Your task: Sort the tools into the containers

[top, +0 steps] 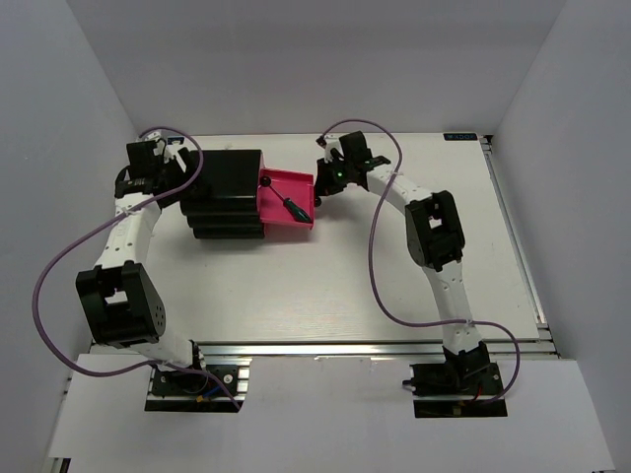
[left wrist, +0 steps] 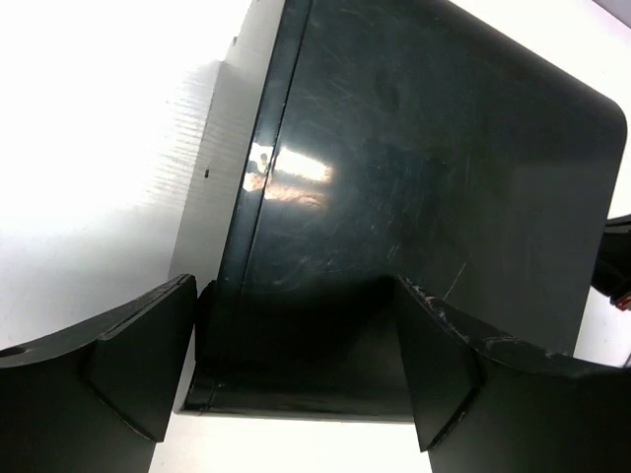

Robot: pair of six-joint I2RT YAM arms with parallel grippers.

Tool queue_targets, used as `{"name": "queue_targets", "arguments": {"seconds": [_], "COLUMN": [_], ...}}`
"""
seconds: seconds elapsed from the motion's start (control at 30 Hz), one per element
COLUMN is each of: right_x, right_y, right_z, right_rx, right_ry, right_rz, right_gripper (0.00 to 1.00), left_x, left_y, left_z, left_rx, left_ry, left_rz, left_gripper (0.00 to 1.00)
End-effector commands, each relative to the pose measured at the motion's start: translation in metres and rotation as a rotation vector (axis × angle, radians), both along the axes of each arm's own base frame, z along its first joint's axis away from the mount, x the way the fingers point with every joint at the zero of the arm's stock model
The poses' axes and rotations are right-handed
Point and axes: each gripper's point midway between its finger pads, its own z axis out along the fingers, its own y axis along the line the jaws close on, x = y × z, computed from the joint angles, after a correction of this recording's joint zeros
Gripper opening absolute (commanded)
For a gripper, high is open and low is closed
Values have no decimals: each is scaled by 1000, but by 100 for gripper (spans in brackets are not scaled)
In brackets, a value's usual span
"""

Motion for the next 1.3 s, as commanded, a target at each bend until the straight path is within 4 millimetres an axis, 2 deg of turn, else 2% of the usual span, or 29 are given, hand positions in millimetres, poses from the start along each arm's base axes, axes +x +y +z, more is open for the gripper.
{"name": "queue_targets", "arguments": {"seconds": [0.0,0.07,0.13,0.33,0.53,0.6,0.73,0.83,0.87,0.97,1.0,1.1,1.13,1.17,1.23,1.27], "right_x": [-9,-11,-13,-35,-42,-44,-46,-43,-42,-38,-39,-26,-15,-11,-2,-2], "right_y": [48,64,68,101,126,130,138,134,130,118,113,97,89,85,71,69], "right_z": [61,74,73,101,97,92,93,99,97,116,114,121,121,122,120,117], "right_rx": [205,228,232,300,313,315,341,345,356,438,447,433,419,410,377,367], "right_ry": [-62,-74,-69,-88,-87,-79,-68,-85,-71,-79,-59,-116,-142,-161,-227,-239], "right_rz": [116,123,128,176,182,181,183,180,178,207,208,191,163,156,183,198], "right_gripper": [0,0,0,0,0,0,0,0,4,14,16,17,19,29,41,52], "left_x": [-3,-3,-3,-2,-3,-4,-5,-5,-4,-3,-2,0,0,0,0,0], "left_y": [-29,-30,-31,-33,-37,-38,-38,-38,-38,-39,-39,-37,-37,-36,-36,-36], "left_z": [-6,-12,-13,-15,-18,-19,-19,-20,-19,-19,-19,-16,-17,-16,-17,-16], "left_rx": [-68,-72,-78,-90,-107,-112,-114,-121,-121,-131,-134,-133,-131,-128,-127,-126], "left_ry": [16,28,28,29,33,37,41,42,39,35,32,26,29,28,32,29], "left_rz": [-129,-133,-137,-146,-161,-161,-160,-156,-155,-150,-146,-131,-130,-128,-127,-127], "left_gripper": [89,89,89,89,89,89,89,89,89,89,89,89,89,89,89,89]}}
